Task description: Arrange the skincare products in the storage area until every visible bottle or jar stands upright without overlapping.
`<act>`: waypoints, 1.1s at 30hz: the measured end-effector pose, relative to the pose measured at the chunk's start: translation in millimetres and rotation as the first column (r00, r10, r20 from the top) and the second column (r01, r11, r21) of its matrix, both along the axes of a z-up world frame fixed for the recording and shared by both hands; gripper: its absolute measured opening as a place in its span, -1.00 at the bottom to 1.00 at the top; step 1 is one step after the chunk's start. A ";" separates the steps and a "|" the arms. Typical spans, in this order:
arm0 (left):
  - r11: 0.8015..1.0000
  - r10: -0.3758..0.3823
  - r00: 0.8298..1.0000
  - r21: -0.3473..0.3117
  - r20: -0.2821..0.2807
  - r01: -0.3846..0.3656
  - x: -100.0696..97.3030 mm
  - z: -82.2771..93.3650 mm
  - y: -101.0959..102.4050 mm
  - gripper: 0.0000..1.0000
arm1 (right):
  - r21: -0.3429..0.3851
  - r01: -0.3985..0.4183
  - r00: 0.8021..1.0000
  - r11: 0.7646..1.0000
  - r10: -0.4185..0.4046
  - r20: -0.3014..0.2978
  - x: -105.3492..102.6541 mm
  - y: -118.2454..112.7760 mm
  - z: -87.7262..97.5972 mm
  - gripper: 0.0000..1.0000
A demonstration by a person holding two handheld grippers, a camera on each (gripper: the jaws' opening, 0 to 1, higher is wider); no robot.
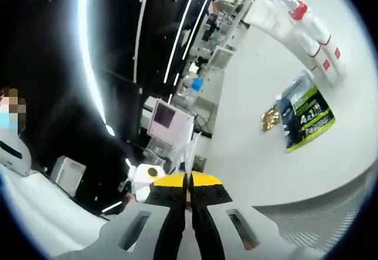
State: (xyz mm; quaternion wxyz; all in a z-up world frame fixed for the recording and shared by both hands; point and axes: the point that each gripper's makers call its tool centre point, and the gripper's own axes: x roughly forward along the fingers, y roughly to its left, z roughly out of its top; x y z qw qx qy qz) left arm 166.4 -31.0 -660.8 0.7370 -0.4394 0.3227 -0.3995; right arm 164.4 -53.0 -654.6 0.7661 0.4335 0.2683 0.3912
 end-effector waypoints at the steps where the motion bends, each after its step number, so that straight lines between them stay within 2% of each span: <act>1: 1.000 -0.004 1.000 -0.004 -0.006 0.004 0.9 -0.2 -0.3 -1.00 | -0.007 0.006 1.000 1.000 -0.006 0.005 0.5 -0.8 -0.4 -0.92; 6: 0.999 -0.033 0.999 -0.006 -0.011 0.033 3.1 1.7 -6.5 -1.00 | -0.040 0.035 0.999 0.999 -0.034 0.027 3.6 -5.6 -1.7 -0.87; 10: 0.999 -0.042 0.999 0.013 -0.012 0.042 7.8 -1.2 -8.3 -1.00 | -0.078 0.032 0.998 0.996 -0.029 0.051 5.8 -7.2 -0.2 -0.66; 15: 0.999 -0.004 1.000 0.033 -0.029 0.005 21.2 -11.8 -1.4 -1.00 | -0.158 0.010 0.995 0.987 0.006 0.101 12.8 -13.1 0.9 -0.42; 19: 0.997 0.036 0.997 0.072 -0.067 -0.031 31.7 -29.9 5.1 -1.00 | -0.271 -0.031 0.987 0.962 0.072 0.145 15.7 -21.2 -6.0 -0.25; 23: 0.995 0.051 0.994 0.088 -0.094 -0.043 42.8 -46.7 10.5 -1.00 | -0.351 -0.074 0.976 0.933 0.140 0.167 13.7 -27.0 -16.9 0.03; 25: 0.991 0.075 0.992 0.122 -0.101 -0.063 48.6 -55.6 14.7 -1.00 | -0.375 -0.107 0.971 0.921 0.178 0.160 11.1 -27.2 -24.0 0.17; 30: 0.988 0.125 0.986 0.108 -0.109 -0.113 58.8 -54.3 17.2 -1.00 | -0.400 -0.181 0.959 0.899 0.252 0.131 10.5 -26.4 -38.1 0.43; 33: 0.984 0.149 0.982 0.112 -0.118 -0.136 66.6 -55.1 20.5 -1.00 | -0.417 -0.225 0.946 0.881 0.301 0.124 10.6 -26.4 -43.4 0.46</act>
